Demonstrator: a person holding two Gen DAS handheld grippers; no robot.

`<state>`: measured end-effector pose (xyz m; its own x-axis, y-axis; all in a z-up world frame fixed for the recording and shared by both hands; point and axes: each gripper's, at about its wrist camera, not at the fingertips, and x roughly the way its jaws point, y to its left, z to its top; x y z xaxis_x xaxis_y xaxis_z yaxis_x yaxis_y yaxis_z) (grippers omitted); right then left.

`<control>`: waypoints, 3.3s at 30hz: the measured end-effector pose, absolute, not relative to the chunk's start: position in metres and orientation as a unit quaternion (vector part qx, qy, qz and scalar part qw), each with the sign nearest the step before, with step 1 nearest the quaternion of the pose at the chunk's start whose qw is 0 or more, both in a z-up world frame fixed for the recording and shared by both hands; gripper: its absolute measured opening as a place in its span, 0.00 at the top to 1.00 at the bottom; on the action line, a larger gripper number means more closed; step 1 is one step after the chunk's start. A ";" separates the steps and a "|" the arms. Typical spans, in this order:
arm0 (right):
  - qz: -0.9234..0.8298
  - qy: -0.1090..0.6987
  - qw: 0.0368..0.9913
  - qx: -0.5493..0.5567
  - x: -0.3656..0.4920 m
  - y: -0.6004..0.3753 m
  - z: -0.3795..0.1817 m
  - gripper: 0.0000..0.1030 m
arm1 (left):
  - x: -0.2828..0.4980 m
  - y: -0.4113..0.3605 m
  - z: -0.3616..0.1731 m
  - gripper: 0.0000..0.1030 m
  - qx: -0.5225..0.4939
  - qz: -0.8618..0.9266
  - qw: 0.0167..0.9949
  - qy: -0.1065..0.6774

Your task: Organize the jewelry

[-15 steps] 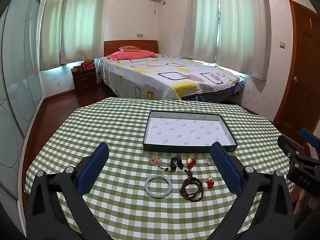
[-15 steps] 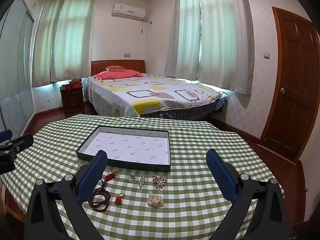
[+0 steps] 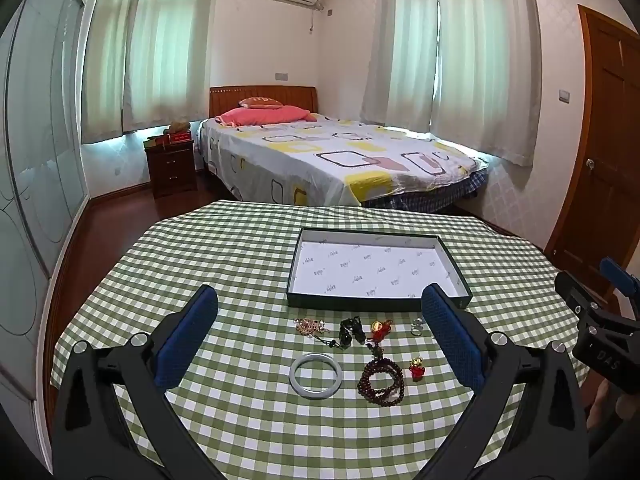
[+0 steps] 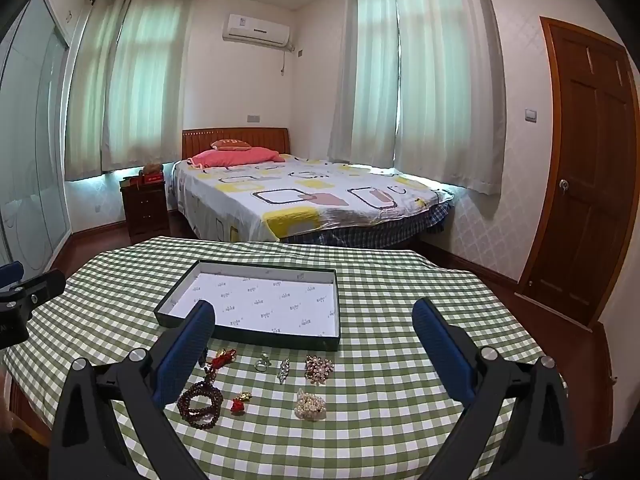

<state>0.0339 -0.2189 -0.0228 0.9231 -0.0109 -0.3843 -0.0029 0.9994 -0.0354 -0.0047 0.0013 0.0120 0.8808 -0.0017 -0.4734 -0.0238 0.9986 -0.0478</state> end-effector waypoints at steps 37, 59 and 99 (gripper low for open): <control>-0.003 0.188 0.982 -0.016 0.031 -0.219 -0.023 0.06 | -0.007 0.006 0.009 0.04 -0.031 0.003 0.969 0.244; -0.003 0.188 0.982 -0.017 0.032 -0.219 -0.024 0.06 | -0.008 0.008 0.005 0.04 -0.033 0.002 0.969 0.245; 0.004 0.291 0.957 0.001 0.090 -0.232 -0.127 0.06 | 0.067 0.019 -0.125 0.04 -0.043 0.006 0.917 0.397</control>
<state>0.0900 -0.2323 -0.1267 0.8310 0.0087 -0.5562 -0.0080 1.0000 0.0036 0.0668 0.0189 -0.1250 0.6845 -0.0228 -0.7286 -0.0462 0.9961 -0.0746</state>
